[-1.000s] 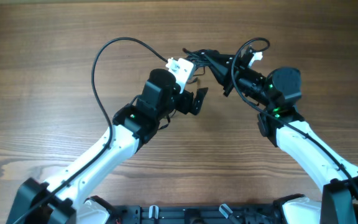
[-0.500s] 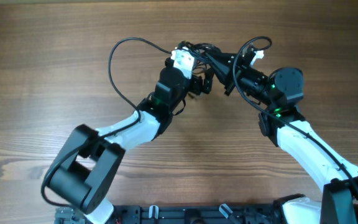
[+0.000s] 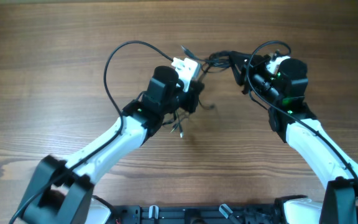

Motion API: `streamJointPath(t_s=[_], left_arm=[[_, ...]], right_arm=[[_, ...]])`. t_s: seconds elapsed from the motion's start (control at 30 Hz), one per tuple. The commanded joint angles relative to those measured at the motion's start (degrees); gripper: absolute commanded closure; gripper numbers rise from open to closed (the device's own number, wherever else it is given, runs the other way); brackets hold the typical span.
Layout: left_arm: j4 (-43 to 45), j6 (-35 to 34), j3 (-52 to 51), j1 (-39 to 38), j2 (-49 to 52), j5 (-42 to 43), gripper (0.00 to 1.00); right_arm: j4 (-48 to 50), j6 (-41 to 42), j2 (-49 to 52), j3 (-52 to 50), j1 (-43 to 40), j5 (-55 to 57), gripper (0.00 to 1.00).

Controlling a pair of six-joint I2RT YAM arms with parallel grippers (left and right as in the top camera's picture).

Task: Untangle cables

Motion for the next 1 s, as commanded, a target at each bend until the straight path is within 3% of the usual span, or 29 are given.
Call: streamJointPath(t_s=[0.0, 0.13, 0.17, 0.27, 0.33, 0.37, 0.47, 0.53, 0.63, 0.77, 0.97], left_arm=[[-7.8, 0.1, -0.3, 0.6, -5.2, 16.4, 0.96], [-17.6, -0.2, -0.3, 3.4, -8.7, 21.9, 0.96], [-17.1, -1.5, -0.3, 7.1, -10.5, 29.5, 0.96], [-13.9, -10.6, -0.3, 13.9, -12.8, 33.9, 0.96], [-7.2, -24.5, -0.3, 20.4, -13.4, 37.2, 0.96], [-5.0, -26.6, -0.3, 21.7, -13.4, 38.9, 0.96], [-2.5, -28.4, -0.3, 22.7, -13.4, 42.4, 0.96], [-0.7, -26.1, -0.3, 21.0, -13.4, 49.3, 0.96], [2.6, -24.7, -0.3, 19.1, -13.4, 52.5, 0.96], [8.7, -24.8, -0.3, 16.0, -13.4, 52.3, 0.96], [8.8, -22.9, -0.3, 13.2, -13.4, 48.0, 0.96]], right_arm=[[-9.2, -15.8, -0.3, 0.7, -0.9, 6.4, 0.00], [-24.7, -23.3, -0.3, 0.7, -0.9, 8.5, 0.00], [-28.9, -28.4, -0.3, 0.7, -0.9, 9.4, 0.00], [-31.0, -43.1, -0.8, 0.7, -0.9, 5.1, 0.00], [-33.9, -50.4, -2.2, 0.7, -0.9, -0.1, 0.00], [-34.1, -51.2, -2.5, 0.7, -0.9, -2.0, 0.00], [-32.6, -61.5, -4.2, 0.7, -0.9, -16.9, 0.00], [-27.4, -65.2, -4.5, 0.7, -0.9, -29.0, 0.03], [-23.3, -62.3, -4.5, 0.7, -0.9, -31.2, 0.06], [-21.9, -52.1, -4.5, 0.7, -0.5, -31.2, 0.10], [-14.4, -41.8, -4.5, 0.7, 4.8, -33.7, 0.12]])
